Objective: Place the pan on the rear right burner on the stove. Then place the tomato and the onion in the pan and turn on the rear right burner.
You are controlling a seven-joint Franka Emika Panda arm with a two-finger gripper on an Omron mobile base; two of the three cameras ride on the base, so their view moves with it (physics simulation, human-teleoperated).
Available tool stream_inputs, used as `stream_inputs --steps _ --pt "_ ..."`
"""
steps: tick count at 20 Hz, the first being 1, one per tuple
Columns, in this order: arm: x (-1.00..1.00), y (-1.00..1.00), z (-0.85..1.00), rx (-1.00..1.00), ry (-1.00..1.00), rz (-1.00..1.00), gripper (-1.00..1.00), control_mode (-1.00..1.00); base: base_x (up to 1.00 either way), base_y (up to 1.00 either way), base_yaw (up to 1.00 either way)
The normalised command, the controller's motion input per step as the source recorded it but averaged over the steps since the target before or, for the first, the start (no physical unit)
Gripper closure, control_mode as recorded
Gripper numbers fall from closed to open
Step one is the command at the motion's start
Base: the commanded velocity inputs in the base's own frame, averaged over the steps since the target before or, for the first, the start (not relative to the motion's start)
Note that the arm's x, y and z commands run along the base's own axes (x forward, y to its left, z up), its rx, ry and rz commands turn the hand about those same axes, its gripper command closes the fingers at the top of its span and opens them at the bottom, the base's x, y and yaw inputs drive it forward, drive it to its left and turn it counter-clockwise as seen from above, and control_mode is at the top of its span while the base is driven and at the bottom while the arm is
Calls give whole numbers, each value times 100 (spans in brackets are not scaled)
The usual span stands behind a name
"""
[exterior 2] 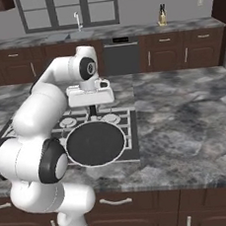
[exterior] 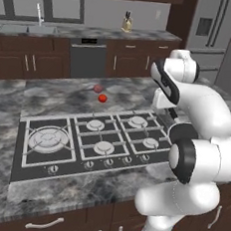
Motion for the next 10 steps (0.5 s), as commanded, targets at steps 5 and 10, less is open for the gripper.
stream_inputs --steps 5,10 --pt "0 0 0 0 0 0 100 -100 0 0 0" --pt "20 0 0 0 6 0 100 -100 0 0 0"
